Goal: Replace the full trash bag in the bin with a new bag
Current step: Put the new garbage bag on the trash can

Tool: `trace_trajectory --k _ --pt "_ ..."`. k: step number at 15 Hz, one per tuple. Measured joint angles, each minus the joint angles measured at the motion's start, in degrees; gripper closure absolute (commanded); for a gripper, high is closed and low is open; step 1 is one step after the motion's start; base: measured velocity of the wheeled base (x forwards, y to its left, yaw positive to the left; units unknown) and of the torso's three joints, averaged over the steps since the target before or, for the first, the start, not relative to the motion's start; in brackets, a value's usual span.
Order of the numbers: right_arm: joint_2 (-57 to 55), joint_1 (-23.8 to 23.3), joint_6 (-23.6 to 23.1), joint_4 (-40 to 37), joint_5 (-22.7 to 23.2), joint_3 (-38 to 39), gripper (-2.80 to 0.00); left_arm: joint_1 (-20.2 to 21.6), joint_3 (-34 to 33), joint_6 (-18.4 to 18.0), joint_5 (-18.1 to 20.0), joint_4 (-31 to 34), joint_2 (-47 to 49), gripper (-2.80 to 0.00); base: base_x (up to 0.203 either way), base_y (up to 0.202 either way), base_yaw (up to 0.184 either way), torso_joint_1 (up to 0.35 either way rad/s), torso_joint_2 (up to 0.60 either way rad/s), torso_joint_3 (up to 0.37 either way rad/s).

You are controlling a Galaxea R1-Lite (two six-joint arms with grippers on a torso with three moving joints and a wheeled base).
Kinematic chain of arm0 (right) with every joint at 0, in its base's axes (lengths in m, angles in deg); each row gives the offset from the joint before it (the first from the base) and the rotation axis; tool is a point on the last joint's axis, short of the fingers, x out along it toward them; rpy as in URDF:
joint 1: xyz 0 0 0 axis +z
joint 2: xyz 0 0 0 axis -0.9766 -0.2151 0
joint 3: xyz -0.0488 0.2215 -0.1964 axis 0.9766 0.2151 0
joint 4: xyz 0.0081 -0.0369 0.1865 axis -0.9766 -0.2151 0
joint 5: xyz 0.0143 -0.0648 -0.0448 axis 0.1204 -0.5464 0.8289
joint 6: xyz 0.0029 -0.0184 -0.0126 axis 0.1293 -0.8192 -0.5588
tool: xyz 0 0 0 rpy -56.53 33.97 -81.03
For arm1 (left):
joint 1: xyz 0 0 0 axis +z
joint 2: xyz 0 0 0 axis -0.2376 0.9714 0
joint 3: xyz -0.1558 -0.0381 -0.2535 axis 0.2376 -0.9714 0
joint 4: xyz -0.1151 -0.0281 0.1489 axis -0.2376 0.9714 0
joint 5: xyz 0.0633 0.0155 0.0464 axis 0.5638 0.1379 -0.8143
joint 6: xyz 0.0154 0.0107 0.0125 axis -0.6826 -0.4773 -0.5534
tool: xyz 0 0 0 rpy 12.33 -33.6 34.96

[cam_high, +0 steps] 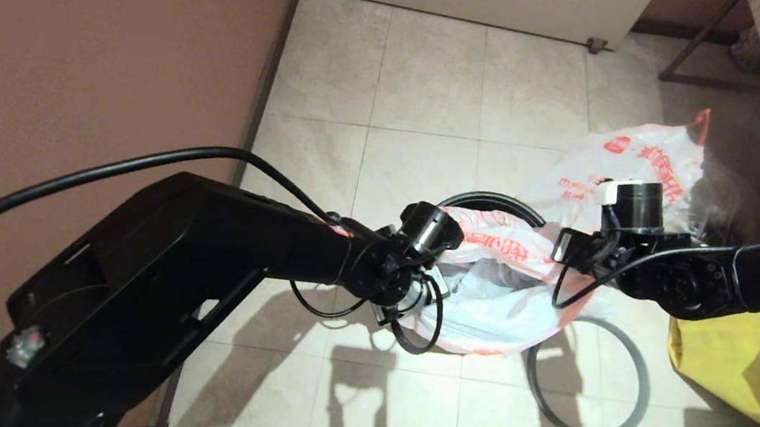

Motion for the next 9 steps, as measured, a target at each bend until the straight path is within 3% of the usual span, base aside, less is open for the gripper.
trace_trajectory --k 3,5,9 --pt "3.5 1.5 3.9 -5.2 0.9 2.2 0.0 -0.2 0.2 0.0 0.0 -0.1 -0.2 0.0 0.0 0.0 0.0 0.0 0.0 0.0" --pt "6.4 3.1 5.8 -11.2 4.7 5.5 0.0 0.0 0.3 0.1 0.0 0.0 -0.5 0.0 0.0 0.0 0.0 0.0 0.0 0.0" --pt "11.0 5.3 4.7 -13.0 11.6 11.4 0.0 -0.1 0.9 0.0 0.1 0.0 -0.9 0.0 0.0 0.0 0.0 0.0 0.0 0.0"
